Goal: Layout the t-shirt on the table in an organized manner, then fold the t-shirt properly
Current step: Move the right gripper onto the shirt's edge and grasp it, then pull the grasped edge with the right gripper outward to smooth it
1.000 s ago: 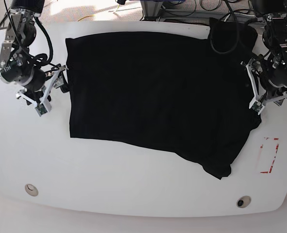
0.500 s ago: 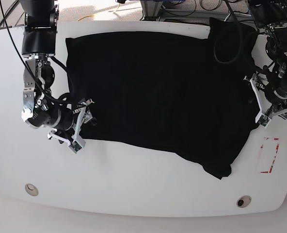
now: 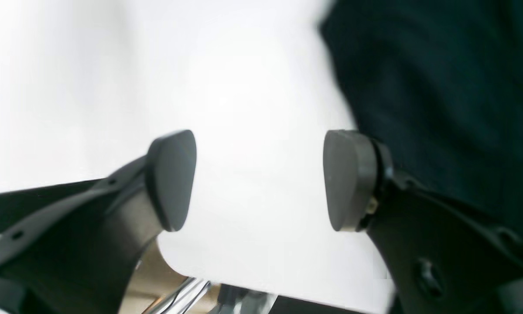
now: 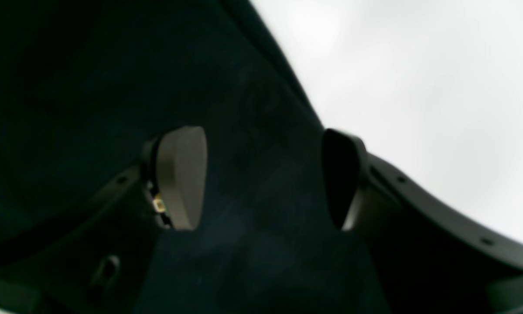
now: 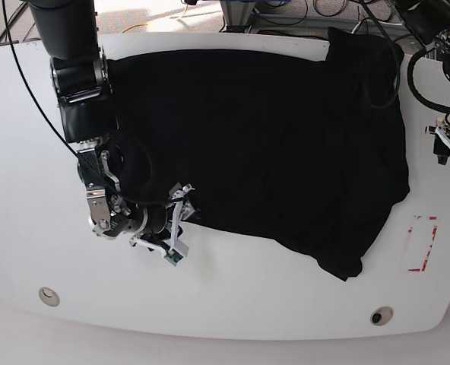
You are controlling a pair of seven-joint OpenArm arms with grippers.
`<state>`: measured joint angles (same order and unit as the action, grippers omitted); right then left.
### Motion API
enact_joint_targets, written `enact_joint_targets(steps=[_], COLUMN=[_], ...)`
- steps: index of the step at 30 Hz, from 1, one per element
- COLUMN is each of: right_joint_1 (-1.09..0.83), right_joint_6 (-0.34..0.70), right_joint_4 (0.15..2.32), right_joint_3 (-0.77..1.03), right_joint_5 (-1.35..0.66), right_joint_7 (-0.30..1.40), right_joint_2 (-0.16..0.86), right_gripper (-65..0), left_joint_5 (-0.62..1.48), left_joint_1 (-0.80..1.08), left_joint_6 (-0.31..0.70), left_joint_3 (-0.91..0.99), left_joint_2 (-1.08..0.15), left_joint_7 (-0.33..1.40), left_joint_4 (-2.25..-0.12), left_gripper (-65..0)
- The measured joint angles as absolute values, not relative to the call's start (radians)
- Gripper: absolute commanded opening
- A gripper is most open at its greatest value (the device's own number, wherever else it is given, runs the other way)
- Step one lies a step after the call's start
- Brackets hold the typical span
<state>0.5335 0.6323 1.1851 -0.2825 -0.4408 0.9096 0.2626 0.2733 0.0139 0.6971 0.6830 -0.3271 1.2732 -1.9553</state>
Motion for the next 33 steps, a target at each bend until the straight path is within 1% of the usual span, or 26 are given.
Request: enact_joint_targets(steps=[6, 11, 15, 24, 31, 33], right_joint_1=[0.597, 0.641, 0.661, 0.664, 0.660, 0.655], right_joint_6=[0.636, 0.636, 0.666, 0.670, 0.670, 0.670], right_joint_4=[1.029, 0.869, 0.781, 0.764, 0.764, 0.765], right_joint_3=[-0.290, -0.289, -0.290, -0.290, -0.290, -0.290], right_joint_5=[-0.397, -0.310, -0.270, -0.186, -0.179, -0.180], right_joint_7=[0.817, 0.723, 0.675, 0.653, 0.652, 0.641], right_joint_2=[0.191, 0.140, 0.110, 0.065, 0.041, 0.039], right_gripper=[-24.7, -24.7, -24.7, -25.0, -25.8, -28.5], left_joint_5=[0.277, 0.277, 0.277, 0.276, 0.286, 0.287], left_joint_1=[0.011, 0.014, 0.019, 0.064, 0.076, 0.088], left_joint_6=[0.698, 0.698, 0.698, 0.698, 0.698, 0.698], left_joint_3=[0.751, 0.788, 0.816, 0.869, 0.870, 0.870], left_joint_2=[-0.328, -0.331, -0.330, -0.329, -0.331, -0.329], left_joint_7=[1.240, 1.240, 1.240, 1.242, 1.236, 1.239], left_joint_4=[-1.955, -1.955, -1.956, -1.957, -1.957, -1.957], left_gripper=[-23.5, -23.5, -23.5, -23.5, -23.5, -23.5])
